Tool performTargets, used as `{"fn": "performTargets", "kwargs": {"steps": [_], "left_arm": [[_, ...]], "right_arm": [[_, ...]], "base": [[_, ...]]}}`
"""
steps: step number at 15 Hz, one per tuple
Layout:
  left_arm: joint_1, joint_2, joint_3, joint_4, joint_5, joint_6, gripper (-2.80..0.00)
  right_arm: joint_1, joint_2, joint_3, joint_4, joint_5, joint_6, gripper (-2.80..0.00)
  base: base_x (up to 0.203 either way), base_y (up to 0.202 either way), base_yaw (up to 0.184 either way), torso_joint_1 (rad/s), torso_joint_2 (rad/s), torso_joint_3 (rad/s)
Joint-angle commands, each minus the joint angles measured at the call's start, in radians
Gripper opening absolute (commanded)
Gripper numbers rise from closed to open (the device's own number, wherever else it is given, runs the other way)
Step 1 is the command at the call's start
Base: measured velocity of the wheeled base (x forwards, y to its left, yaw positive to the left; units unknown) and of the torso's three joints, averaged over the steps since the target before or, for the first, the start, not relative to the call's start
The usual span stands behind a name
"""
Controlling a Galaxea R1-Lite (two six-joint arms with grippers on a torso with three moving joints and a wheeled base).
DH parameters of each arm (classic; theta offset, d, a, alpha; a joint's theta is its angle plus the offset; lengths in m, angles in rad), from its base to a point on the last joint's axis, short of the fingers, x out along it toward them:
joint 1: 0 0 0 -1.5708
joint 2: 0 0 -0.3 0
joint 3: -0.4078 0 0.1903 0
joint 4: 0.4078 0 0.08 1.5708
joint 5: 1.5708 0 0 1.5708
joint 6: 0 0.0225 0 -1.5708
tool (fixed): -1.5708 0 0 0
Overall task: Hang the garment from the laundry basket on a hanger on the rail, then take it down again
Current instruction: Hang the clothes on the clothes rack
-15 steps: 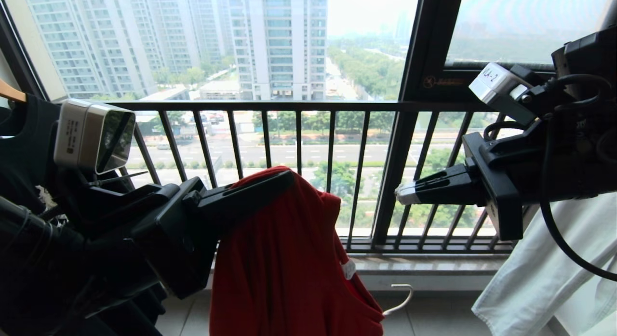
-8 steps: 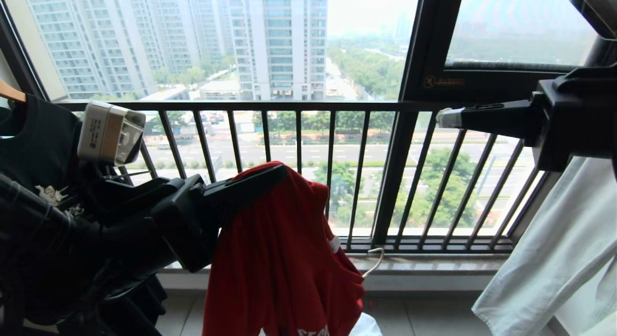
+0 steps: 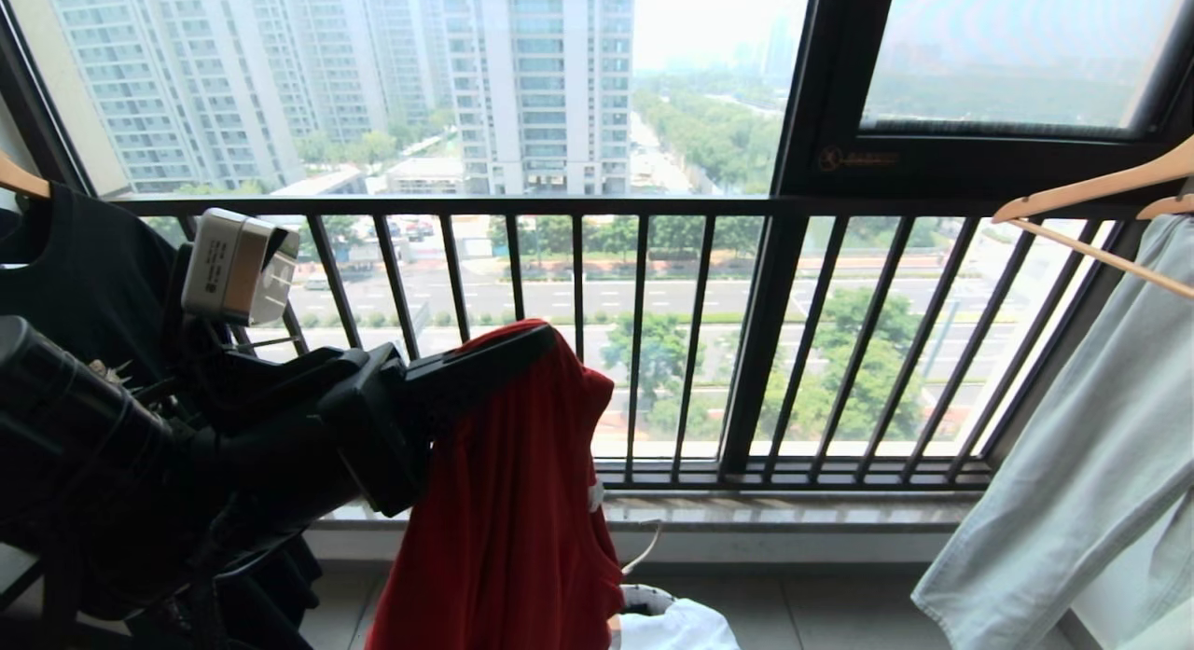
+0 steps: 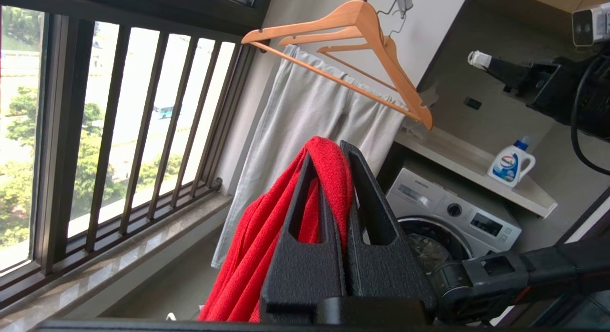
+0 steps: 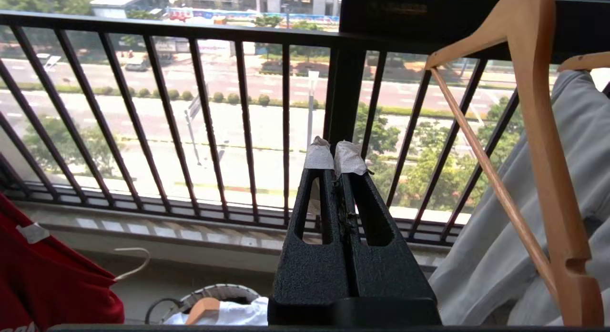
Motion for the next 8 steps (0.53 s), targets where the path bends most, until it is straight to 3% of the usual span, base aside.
{"fn": "performTargets", "kwargs": {"steps": [1, 4, 8], "left_arm": [[-0.001, 0.004, -0.002, -0.009, -0.003, -0.003, -2.80], [0.004, -0.018, -0.003, -0.012, -0.002, -0.003, -2.80], [0.004, -0.039, -0.003, -0.012, -0.002, -0.002, -2.80]], "right_arm": [[-0.130, -0.269, 0.158, 0.034, -0.042, -0.002, -2.80], [-0.210, -0.451, 0.354, 0.064, -0.058, -0.009, -2.80], [-0.212, -0.679, 0.653, 0.065, -0.020, -0.040, -2.80]], "base": [[0.000, 0.000, 0.000, 0.000, 0.00, 0.000], [0.000, 0.000, 0.000, 0.000, 0.00, 0.000], [0.000, 0.000, 0.000, 0.000, 0.00, 0.000]]}}
